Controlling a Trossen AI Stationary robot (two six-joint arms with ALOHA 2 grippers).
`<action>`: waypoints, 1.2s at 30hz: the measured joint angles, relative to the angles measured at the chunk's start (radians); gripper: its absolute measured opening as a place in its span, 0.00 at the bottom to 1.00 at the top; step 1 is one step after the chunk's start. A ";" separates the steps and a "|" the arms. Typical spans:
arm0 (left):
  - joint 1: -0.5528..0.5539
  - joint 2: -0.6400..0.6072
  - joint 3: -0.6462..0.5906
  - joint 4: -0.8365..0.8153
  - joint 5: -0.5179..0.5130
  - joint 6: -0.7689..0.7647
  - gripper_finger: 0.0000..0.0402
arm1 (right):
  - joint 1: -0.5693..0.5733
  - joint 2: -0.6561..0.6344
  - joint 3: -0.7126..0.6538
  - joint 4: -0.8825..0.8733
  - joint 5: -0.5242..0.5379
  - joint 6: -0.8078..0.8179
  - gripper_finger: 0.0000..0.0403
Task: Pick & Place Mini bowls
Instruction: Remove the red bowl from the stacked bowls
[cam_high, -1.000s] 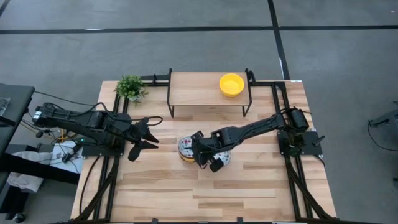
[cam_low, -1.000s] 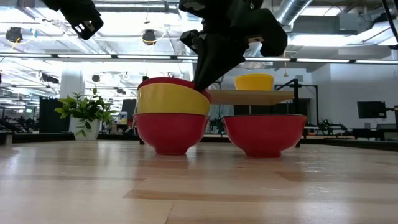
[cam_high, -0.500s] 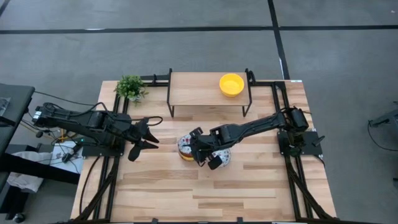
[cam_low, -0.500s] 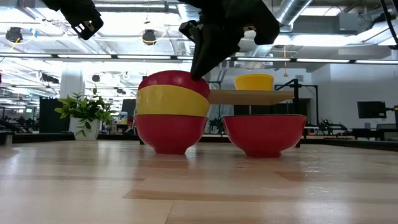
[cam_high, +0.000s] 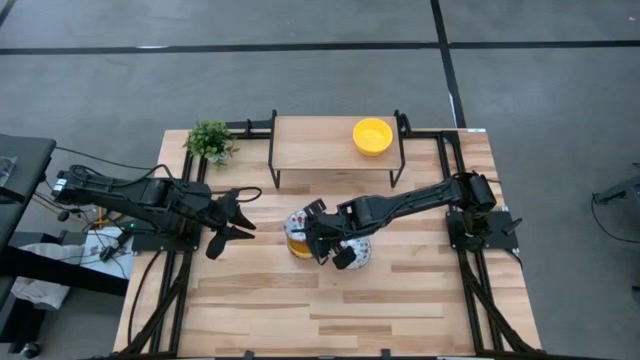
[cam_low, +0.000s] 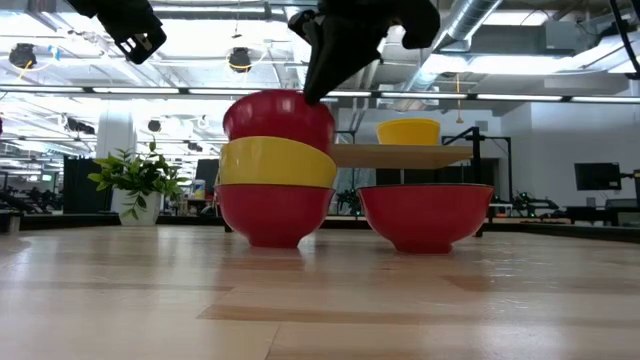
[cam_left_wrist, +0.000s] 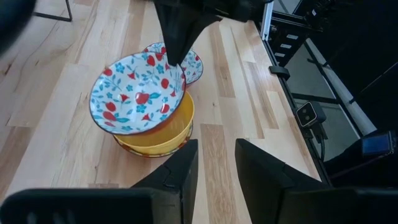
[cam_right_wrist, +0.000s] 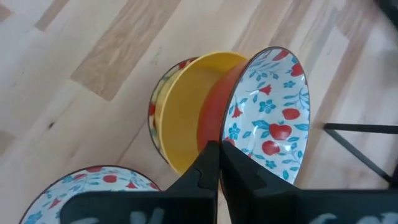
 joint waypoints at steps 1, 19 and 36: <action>0.000 0.000 0.000 0.000 0.000 0.000 0.26 | 0.000 0.000 0.005 -0.005 0.009 0.000 0.00; 0.000 0.000 0.000 0.000 0.000 0.000 0.26 | 0.025 0.000 0.051 -0.149 0.052 0.072 0.00; 0.000 0.000 0.000 0.000 0.000 0.000 0.26 | -0.005 -0.033 0.050 -0.214 0.180 0.171 0.00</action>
